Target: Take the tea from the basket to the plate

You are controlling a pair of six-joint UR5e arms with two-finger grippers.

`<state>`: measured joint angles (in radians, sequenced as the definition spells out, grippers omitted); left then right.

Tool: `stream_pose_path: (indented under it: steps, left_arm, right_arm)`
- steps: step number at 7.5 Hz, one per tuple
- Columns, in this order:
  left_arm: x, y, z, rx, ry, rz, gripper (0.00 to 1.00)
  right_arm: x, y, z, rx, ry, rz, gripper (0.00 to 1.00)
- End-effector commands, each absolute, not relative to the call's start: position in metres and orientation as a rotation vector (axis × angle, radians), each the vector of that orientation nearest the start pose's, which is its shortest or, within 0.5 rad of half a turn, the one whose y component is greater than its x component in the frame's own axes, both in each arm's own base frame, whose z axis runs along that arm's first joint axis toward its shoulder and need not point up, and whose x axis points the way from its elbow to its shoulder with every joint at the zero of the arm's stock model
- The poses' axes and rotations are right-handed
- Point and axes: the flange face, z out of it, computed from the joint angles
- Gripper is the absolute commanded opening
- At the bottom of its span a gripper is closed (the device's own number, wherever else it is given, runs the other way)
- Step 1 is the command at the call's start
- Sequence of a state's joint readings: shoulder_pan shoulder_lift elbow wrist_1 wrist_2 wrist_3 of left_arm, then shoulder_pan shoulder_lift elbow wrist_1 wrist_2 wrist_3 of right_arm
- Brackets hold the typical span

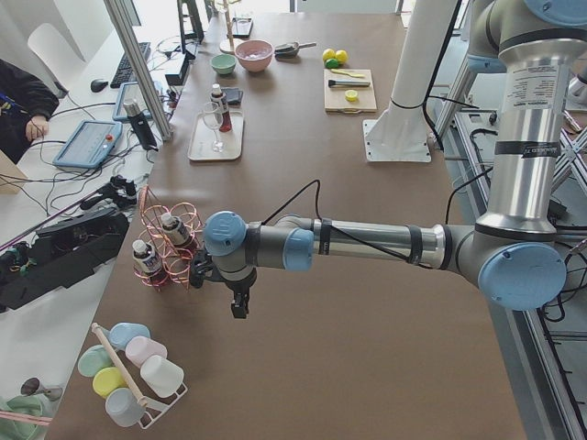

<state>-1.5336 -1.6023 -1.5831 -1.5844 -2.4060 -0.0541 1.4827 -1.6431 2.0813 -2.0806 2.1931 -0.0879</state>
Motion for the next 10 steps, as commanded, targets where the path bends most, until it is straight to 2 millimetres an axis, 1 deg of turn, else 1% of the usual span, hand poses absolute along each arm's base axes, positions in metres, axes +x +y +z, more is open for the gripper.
stream_pose_path:
  steps: [1,2,3,4,6,7,9,10]
  left_arm:
    - [-0.056,-0.493,0.644,0.002,0.835,-0.032,0.98]
    - [-0.059,-0.493,0.645,-0.003,0.836,-0.041,0.98]
    - [-0.059,-0.493,0.646,-0.005,0.836,-0.042,0.98]
    - [-0.059,-0.493,0.648,-0.009,0.833,-0.044,0.98]
    - [-0.059,-0.493,0.648,-0.009,0.830,-0.044,0.98]
    - [-0.059,-0.492,0.650,-0.010,0.828,-0.045,0.98]
    - [-0.059,-0.492,0.651,-0.014,0.827,-0.047,0.98]
    - [-0.059,-0.493,0.652,-0.014,0.815,-0.049,0.98]
  right_arm:
    - [0.041,-0.422,0.515,-0.093,-0.660,-0.123,1.00]
    - [0.040,-0.423,0.518,-0.105,-0.733,-0.100,1.00]
    - [0.050,-0.424,0.531,-0.126,-0.770,-0.055,1.00]
    - [0.052,-0.423,0.535,-0.133,-0.768,-0.047,1.00]
    - [0.071,-0.416,0.581,-0.210,-0.776,0.034,1.00]
    - [0.074,-0.416,0.581,-0.209,-0.767,0.039,1.00]
    - [0.075,-0.415,0.590,-0.224,-0.766,0.047,1.00]
    - [0.075,-0.415,0.590,-0.223,-0.766,0.046,1.00]
